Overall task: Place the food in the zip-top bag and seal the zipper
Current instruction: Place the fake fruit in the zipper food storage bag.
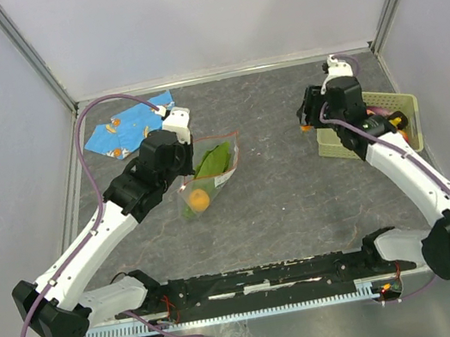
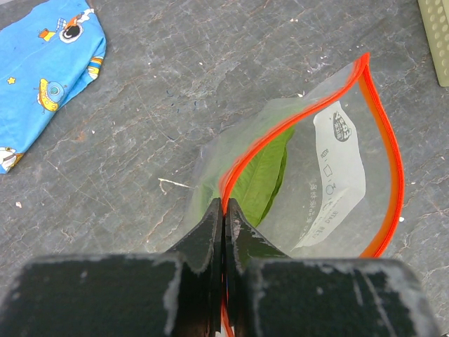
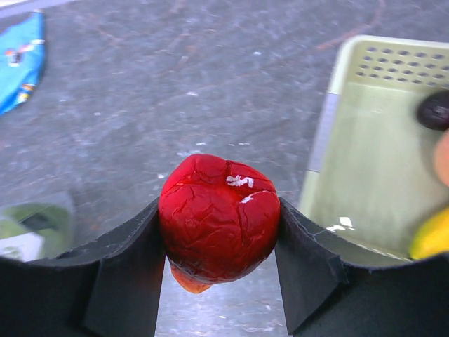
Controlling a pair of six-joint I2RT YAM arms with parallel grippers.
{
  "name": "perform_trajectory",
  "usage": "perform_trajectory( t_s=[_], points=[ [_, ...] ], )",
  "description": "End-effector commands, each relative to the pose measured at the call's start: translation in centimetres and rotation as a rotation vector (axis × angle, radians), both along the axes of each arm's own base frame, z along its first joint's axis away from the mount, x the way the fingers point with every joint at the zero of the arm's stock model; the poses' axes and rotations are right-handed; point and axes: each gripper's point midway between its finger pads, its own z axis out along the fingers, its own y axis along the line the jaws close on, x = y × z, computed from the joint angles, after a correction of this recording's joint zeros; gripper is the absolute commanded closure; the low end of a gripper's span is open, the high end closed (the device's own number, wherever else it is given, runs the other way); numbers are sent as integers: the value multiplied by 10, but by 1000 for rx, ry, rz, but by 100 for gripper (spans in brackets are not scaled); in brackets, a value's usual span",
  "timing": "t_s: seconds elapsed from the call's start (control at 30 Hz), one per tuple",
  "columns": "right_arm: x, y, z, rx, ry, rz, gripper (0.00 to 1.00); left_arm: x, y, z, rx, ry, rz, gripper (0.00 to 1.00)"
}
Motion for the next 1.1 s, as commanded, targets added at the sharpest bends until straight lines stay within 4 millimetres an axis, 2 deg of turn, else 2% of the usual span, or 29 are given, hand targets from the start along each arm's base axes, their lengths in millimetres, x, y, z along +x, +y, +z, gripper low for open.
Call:
perform_trajectory(
  t_s=[0.0, 0.27, 0.6, 0.83, 1.07],
  points=[
    [-1, 38, 41, 121, -161, 65, 62, 6, -5, 17, -55, -46, 5, 97],
    [-25, 119, 81, 249, -276, 291, 61, 6, -5, 16, -56, -43, 2, 97],
    [-50, 208, 108, 380, -399, 478, 60, 6, -7, 14, -56, -37, -3, 97],
    [-59, 245, 112, 398, -459, 520, 59, 5, -7, 15, -59, -36, -3, 97],
    [-59, 267, 83, 353, -447, 536, 57, 5, -7, 16, -63, -36, -6, 97]
  ],
)
